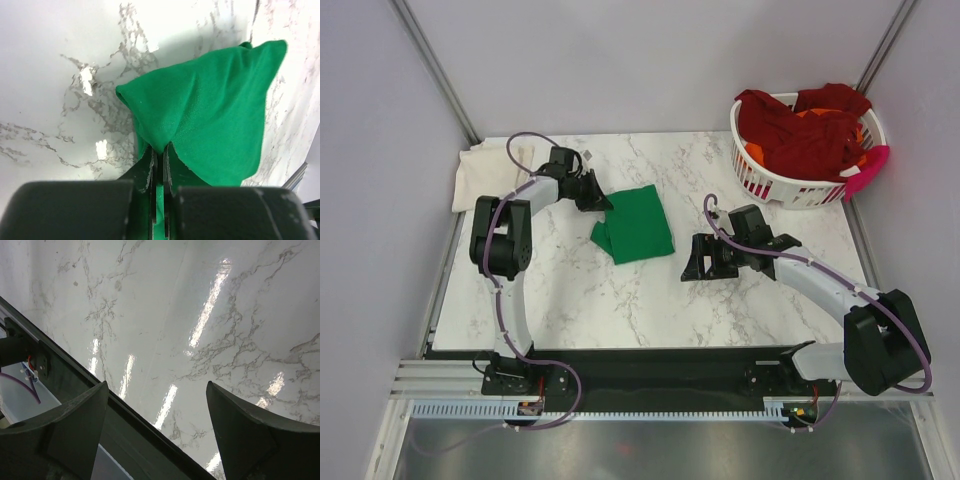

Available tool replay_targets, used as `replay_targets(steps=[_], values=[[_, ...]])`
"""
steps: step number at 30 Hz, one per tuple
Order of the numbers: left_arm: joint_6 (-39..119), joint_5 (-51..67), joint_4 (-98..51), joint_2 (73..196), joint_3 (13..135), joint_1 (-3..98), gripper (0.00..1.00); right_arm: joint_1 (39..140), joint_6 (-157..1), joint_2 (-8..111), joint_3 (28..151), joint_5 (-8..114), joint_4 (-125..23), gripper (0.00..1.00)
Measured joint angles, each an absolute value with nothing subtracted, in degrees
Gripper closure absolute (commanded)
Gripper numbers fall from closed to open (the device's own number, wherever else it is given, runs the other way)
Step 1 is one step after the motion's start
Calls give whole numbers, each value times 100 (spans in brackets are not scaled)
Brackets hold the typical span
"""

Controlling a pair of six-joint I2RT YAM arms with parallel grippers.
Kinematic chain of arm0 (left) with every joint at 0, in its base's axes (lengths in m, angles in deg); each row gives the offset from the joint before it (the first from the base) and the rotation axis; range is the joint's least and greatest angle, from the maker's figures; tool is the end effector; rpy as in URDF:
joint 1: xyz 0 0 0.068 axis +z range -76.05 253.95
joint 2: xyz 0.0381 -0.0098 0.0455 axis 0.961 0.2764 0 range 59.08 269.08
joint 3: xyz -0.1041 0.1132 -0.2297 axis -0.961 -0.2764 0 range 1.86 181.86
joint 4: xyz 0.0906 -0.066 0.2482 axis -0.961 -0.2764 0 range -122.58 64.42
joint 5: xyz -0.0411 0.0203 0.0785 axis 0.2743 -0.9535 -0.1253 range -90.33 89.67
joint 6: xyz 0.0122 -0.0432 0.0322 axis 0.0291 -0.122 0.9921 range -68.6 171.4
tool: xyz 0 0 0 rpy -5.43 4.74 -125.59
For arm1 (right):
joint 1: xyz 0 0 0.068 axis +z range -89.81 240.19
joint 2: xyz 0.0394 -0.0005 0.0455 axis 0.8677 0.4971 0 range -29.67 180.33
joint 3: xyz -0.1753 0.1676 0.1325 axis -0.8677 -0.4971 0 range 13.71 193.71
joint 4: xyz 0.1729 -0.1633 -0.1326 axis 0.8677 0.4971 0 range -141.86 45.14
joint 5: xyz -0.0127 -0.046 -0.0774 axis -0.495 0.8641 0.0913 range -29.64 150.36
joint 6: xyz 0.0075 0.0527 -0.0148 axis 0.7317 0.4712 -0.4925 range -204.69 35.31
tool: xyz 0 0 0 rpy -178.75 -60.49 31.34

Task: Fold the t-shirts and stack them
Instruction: Neatly place the folded tshirt to the corner

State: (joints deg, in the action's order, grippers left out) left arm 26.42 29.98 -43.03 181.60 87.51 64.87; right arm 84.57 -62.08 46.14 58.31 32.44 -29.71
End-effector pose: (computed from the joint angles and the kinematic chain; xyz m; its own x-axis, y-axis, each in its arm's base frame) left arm 0.4584 -0.0924 0.1468 -0.9074 -0.2240 -0.3557 0.0485 0.7848 -0.6179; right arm 0.2376 0.1272 0.2054 -0.9128 -0.0407 -0.4065 -0.2907 0.7638 0.5763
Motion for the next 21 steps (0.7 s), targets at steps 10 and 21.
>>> replay_targets(steps=[10,21], values=[[2874,2982,-5368,18152,10049,6666,98,8457,-6247,4533,5807,3239,-2936,12],[3571,2676,-6979,18202,12165,7331,98,8457,-6249,4328,5759,3198,-2929,11]])
